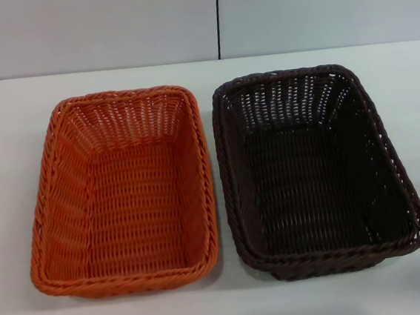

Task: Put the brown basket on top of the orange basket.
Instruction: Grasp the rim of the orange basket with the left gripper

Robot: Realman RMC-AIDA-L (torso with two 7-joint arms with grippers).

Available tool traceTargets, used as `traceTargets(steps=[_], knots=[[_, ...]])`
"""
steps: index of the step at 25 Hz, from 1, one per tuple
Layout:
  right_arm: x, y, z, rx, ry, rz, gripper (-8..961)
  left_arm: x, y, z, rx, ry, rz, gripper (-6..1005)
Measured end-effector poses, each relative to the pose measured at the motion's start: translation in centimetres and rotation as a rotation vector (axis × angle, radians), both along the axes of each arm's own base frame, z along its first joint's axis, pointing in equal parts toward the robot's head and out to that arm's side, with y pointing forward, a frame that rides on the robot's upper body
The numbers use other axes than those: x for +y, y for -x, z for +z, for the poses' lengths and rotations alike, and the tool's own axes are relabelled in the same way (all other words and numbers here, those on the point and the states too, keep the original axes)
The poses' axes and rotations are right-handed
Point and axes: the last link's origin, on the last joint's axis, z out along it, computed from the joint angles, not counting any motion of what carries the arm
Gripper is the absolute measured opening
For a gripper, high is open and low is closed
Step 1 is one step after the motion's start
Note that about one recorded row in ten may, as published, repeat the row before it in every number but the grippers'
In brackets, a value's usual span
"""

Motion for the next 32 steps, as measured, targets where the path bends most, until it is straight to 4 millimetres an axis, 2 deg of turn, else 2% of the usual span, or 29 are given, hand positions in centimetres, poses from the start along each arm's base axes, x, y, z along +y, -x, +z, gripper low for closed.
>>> traceTargets(steps=[11, 13, 15, 16, 17, 18, 21, 22, 23, 24, 26, 27, 31, 32], knots=[[-0.1, -0.1, -0.1, -0.003, 0.005, -0.002, 810, 0.0, 0.0, -0.1, -0.002, 0.009, 0.003, 833], [-0.1, 0.0, -0.1, -0.003, 0.006, -0.001, 810, 1.1, 0.2, -0.4, -0.034, 0.073, 0.019, 833], [0.0, 0.0, -0.2, -0.002, 0.008, 0.000, 810, 1.1, 0.2, -0.4, -0.034, 0.073, 0.019, 833], [0.0, 0.0, -0.2, -0.002, 0.008, 0.002, 810, 2.0, 0.0, -0.2, -0.041, 0.121, 0.013, 832], [0.1, 0.1, -0.2, -0.001, 0.008, 0.005, 810, 3.6, -1.1, 0.8, -0.028, 0.212, -0.021, 832], [0.1, 0.1, -0.2, -0.001, 0.008, 0.005, 810, 4.1, -1.5, 1.3, -0.030, 0.244, -0.024, 832], [0.2, 0.2, -0.2, 0.000, 0.009, 0.008, 810, 4.4, -1.9, 1.7, -0.034, 0.268, -0.023, 832], [0.2, 0.2, -0.2, 0.000, 0.011, 0.007, 810, 5.7, -4.2, 3.6, -0.038, 0.356, -0.022, 832], [0.2, 0.2, -0.2, 0.000, 0.011, 0.007, 809, 6.0, -5.4, 4.6, -0.029, 0.383, -0.013, 832], [0.2, 0.2, -0.2, 0.001, 0.013, 0.007, 809, 6.2, -6.4, 5.6, -0.018, 0.400, -0.003, 832], [0.3, 0.2, -0.3, 0.002, 0.018, 0.005, 809, 6.3, -7.1, 6.1, -0.009, 0.423, 0.015, 832], [0.3, 0.1, -0.3, 0.002, 0.020, 0.004, 809, 6.6, -8.8, 7.2, 0.006, 0.459, 0.041, 832], [0.2, 0.0, -0.4, 0.003, 0.026, -0.002, 809, 6.6, -11.4, 7.7, 0.017, 0.587, 0.128, 832], [0.2, -0.1, -0.4, 0.003, 0.031, -0.007, 810, 6.7, -13.2, 7.4, 0.023, 0.663, 0.161, 832]])
